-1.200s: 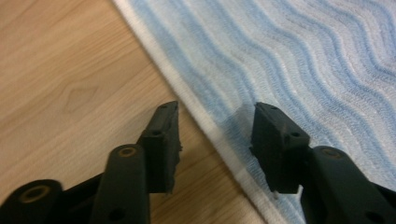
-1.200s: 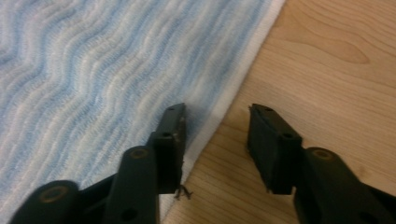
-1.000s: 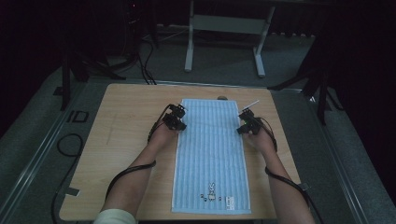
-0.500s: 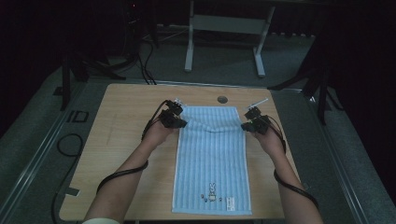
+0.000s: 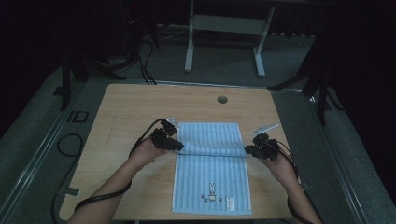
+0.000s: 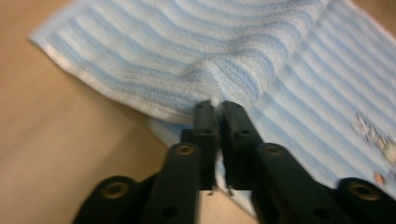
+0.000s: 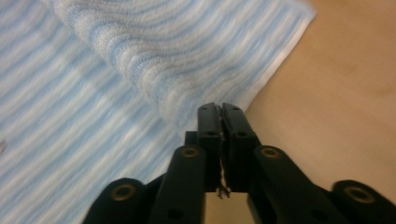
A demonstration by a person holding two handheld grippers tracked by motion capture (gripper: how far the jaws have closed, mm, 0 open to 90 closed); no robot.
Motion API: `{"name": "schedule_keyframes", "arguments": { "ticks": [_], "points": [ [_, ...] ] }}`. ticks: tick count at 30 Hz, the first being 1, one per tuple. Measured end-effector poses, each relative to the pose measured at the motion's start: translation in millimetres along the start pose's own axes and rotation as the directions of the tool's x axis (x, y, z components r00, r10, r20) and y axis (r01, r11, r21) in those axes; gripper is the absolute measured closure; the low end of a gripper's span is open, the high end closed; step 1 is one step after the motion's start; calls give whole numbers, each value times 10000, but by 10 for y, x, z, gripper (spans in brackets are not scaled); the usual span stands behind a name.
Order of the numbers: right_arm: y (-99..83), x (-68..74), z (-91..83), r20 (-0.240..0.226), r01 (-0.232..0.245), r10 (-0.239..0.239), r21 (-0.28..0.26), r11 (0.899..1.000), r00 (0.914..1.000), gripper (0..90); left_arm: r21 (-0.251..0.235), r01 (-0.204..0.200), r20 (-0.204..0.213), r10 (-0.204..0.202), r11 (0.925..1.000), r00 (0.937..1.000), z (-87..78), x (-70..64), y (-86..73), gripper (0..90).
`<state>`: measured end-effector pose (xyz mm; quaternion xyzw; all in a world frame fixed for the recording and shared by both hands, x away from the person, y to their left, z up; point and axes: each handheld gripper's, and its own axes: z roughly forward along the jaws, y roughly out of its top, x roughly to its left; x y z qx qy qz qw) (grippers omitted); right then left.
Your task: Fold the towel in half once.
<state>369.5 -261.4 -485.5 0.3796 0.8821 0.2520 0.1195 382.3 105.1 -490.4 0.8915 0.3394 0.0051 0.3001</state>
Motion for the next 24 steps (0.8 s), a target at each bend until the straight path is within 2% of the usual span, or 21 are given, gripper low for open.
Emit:
{"name": "schedule_keyframes", "arguments": {
  "ticks": [1, 2, 4, 8, 11, 12, 13, 14, 16, 17, 18, 20, 24],
  "points": [
    [-36, 14, -66, 111, -104, 106, -201, 9997, 9999, 770, -310, 129, 35, -128, 9994, 9999, -78, -15, -42, 695],
    [-36, 14, -66, 111, -104, 106, -201, 9997, 9999, 770, -310, 129, 35, -128, 9994, 9999, -78, -15, -42, 669],
    [-7, 31, -160, 123, -208, 215, -562, 9982, 9997, 763, -607, 25, -227, -39, 9982, 9997, -148, -38, -41, 659],
    [39, 93, -101, 243, -6, 17, -478, 9989, 9997, 766, -636, 107, -77, -112, 9979, 9999, -92, -48, -33, 638],
    [50, 141, 56, 223, 115, -112, -168, 9998, 9997, 773, -376, 67, 67, -64, 9993, 10000, 68, -75, -42, 639],
    [50, 141, 56, 223, 115, -112, -168, 9998, 9997, 773, -376, 67, 67, -64, 9993, 10000, 68, -75, -42, 641],
    [44, 153, 109, 226, 143, -142, -43, 9999, 9996, 774, 11, 5, 127, -5, 10000, 9999, 206, -90, -63, 641],
    [13, 161, 234, 189, 194, -200, 274, 9994, 9996, 764, 128, -17, 125, 15, 9999, 9999, 260, -92, -76, 644],
    [-19, 157, 328, 34, 235, -238, 535, 9983, 9997, 754, 321, -40, 189, 34, 9995, 9998, 351, -90, -104, 647],
    [-30, 158, 369, 107, 270, -277, 653, 9975, 9996, 754, 437, -81, 142, 75, 9990, 9999, 387, -80, -114, 647],
    [-35, 154, 411, 171, 326, -341, 815, 9961, 9993, 756, 505, -40, 132, 33, 9987, 9999, 417, -69, -122, 648],
    [-27, 131, 455, 137, 218, -228, 742, 9970, 9996, 763, 477, 35, 172, -44, 9989, 9998, 428, -42, -125, 661],
    [48, 99, 506, 4, 222, -223, 794, 9966, 9998, 762, 713, -34, -116, 42, 9975, 9999, 403, -1, -122, 690]
  ]
}}
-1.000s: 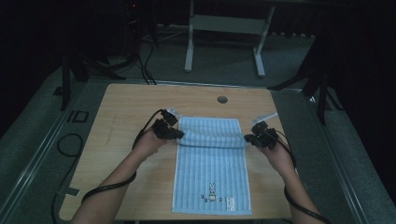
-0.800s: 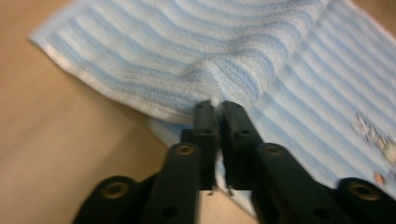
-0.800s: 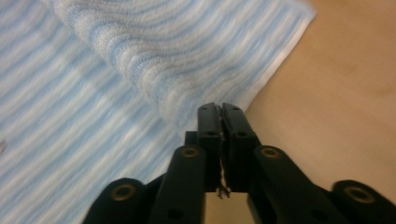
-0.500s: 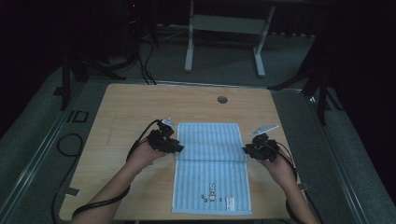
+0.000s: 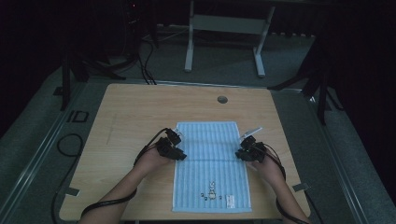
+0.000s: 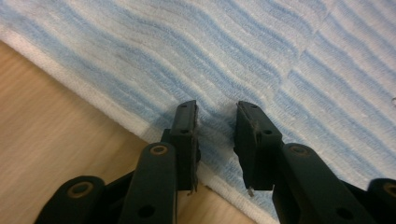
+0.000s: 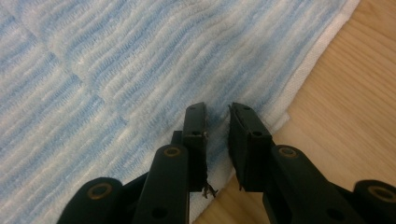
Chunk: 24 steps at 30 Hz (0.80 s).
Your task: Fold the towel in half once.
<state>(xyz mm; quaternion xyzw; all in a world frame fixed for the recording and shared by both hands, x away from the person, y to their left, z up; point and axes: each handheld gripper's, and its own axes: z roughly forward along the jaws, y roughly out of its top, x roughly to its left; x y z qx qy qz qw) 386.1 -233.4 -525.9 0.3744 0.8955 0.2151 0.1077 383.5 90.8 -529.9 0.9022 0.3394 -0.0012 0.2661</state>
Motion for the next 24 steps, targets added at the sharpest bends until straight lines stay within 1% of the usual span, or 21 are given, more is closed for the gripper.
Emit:
{"name": "schedule_keyframes", "arguments": {
  "ticks": [2, 3, 6, 7, 9, 10, 11, 15, 17, 20, 22, 23, 24],
  "points": [
    [40, 5, 18, -23, 26, -26, 63, 10000, 10000, 760, 50, -51, -87, 51, 10000, 9999, -21, 21, -21, 690],
    [55, 18, 26, -27, 27, -27, 63, 10000, 10000, 759, 16, 24, -157, -24, 10000, 9999, -34, 37, -36, 689],
    [95, 64, 52, -80, 89, -89, -15, 10000, 9999, 759, -57, 269, -160, -269, 9996, 9995, -69, 114, -84, 690],
    [110, 84, 62, -104, 149, -149, -38, 9999, 9998, 759, -77, 294, -181, -296, 9995, 9994, -80, 139, -94, 689],
    [140, 114, 78, -121, 202, -202, -41, 9998, 9997, 759, -28, 370, -19, -370, 9993, 9993, -97, 177, -113, 686],
    [153, 125, 85, -106, 234, -235, -44, 9997, 9997, 759, -8, 340, 46, -340, 9994, 9994, -102, 184, -121, 681],
    [160, 132, 90, -89, 242, -242, -62, 9997, 9997, 759, 45, 329, 27, -329, 9994, 9995, -109, 180, -127, 681],
    [152, 139, 91, -105, 128, -130, -149, 9998, 9999, 758, 85, 112, -135, -111, 9999, 9998, -110, 136, -143, 679],
    [140, 136, 90, -155, 102, -105, -230, 9997, 9998, 757, 62, 142, -138, -141, 9999, 9998, -111, 136, -147, 679],
    [129, 123, 89, -288, 5, -13, -298, 9996, 9996, 726, 25, 261, 14, -261, 9997, 9997, -115, 152, -149, 673],
    [144, 123, 72, -185, 127, -132, -247, 9996, 9997, 691, 139, 298, 194, -300, 9995, 9994, -137, 174, -137, 663],
    [153, 118, 57, -120, 155, -158, -275, 9995, 9998, 681, 156, 254, 46, -255, 9996, 9997, -164, 185, -127, 663],
    [162, 106, 42, -150, 94, -99, -335, 9994, 9998, 680, 103, 305, -72, -304, 9995, 9995, -196, 199, -118, 663]
  ]
}}
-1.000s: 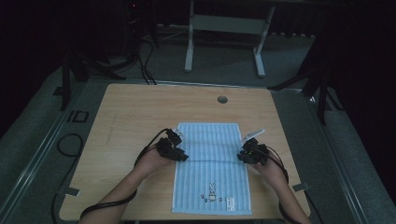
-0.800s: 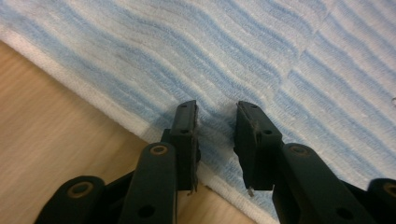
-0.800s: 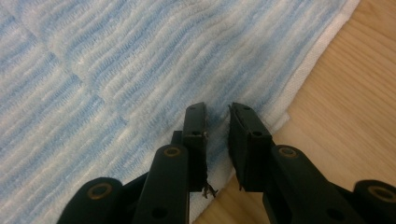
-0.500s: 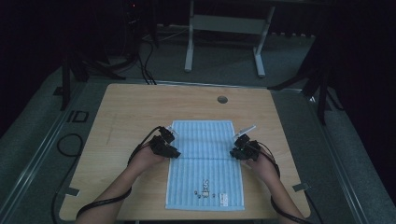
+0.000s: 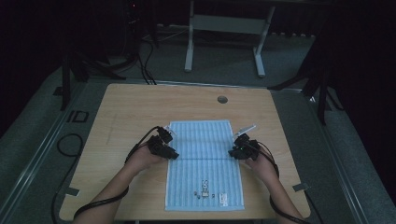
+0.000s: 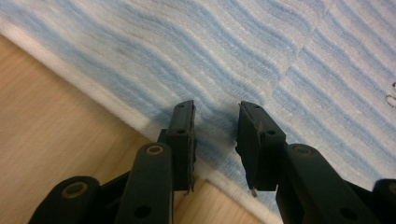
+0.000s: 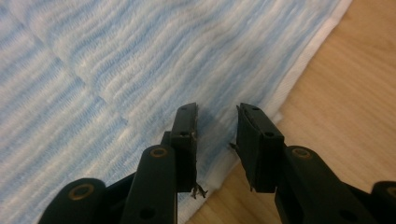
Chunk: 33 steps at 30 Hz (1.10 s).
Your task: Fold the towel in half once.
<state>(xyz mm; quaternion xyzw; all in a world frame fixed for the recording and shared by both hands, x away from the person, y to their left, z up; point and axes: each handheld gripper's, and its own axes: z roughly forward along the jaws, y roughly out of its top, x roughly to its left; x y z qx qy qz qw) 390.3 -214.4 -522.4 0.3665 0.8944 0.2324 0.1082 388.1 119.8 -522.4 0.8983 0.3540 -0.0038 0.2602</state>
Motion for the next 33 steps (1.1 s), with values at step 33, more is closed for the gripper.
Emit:
{"name": "schedule_keyframes", "arguments": {
  "ticks": [33],
  "points": [
    [934, -721, 497, 937, -2099, 2059, 346, 9771, 9741, 577, -1023, 2263, -2061, -2432, 9687, 9478, 194, 810, 546, 499]
  ]
}}
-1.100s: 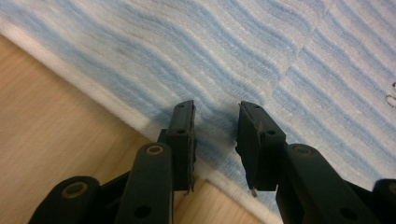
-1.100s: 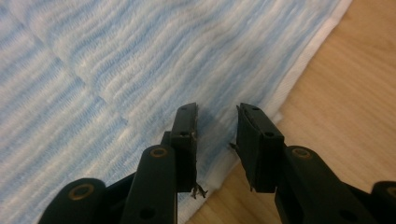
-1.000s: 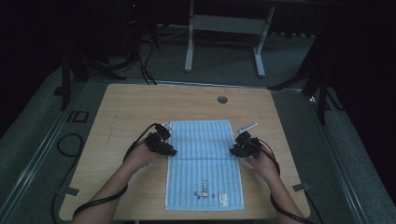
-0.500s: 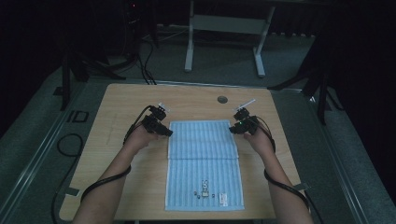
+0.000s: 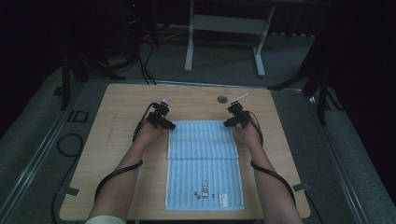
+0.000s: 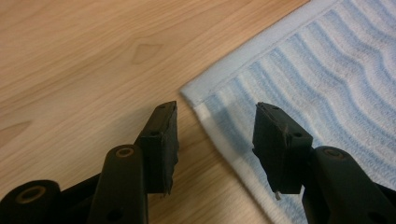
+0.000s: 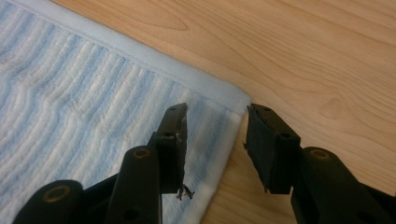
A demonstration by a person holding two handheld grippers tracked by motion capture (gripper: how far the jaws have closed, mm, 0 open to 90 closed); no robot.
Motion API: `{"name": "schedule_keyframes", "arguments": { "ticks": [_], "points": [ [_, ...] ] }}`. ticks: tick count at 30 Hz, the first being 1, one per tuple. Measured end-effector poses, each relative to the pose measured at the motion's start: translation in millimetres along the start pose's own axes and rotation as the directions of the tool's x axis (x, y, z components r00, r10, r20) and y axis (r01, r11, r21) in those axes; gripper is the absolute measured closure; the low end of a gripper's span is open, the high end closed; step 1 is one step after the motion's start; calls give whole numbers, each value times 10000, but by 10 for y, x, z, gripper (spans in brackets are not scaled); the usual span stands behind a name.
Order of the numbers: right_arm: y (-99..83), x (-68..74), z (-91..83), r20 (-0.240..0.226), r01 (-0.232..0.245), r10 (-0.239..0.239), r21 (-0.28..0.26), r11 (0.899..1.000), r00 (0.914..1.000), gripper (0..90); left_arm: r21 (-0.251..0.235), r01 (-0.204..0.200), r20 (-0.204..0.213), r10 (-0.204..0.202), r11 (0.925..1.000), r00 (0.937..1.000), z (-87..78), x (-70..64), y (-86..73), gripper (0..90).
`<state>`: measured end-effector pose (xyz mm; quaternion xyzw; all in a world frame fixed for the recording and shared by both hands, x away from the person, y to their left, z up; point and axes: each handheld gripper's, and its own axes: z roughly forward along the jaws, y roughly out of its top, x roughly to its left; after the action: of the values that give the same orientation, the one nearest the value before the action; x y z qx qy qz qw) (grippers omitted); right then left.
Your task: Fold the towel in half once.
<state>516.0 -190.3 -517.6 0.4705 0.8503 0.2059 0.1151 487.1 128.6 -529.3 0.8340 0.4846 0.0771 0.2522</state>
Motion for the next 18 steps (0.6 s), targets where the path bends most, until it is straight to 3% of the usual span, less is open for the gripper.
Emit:
{"name": "schedule_keyframes", "arguments": {
  "ticks": [4, 7, 9, 12, 14, 18],
  "points": [
    [72, 47, 86, 301, 244, -254, 317, 9992, 9992, 576, 37, 26, -167, -26, 10000, 9999, 71, -23, 29, 500],
    [106, 49, 136, 318, 147, -163, 508, 9986, 9994, 601, -278, 236, -169, -241, 9993, 9996, 100, -41, 44, 519],
    [108, 48, 141, 232, 97, -110, 551, 9984, 9997, 644, -283, 75, -376, -86, 9996, 9993, 112, -78, 54, 529],
    [104, 65, 134, 183, 174, -185, 586, 9981, 9997, 784, -353, -51, -409, 37, 9994, 9992, 122, -120, 58, 675],
    [106, 82, 130, 87, 254, -260, 668, 9974, 9996, 859, -285, -181, -167, 176, 9994, 9997, 127, -138, 64, 805],
    [120, 79, 66, 75, 413, -420, 748, 9963, 9991, 879, -457, -351, -4, 351, 9983, 9994, 83, -177, 84, 849]
  ]
}}
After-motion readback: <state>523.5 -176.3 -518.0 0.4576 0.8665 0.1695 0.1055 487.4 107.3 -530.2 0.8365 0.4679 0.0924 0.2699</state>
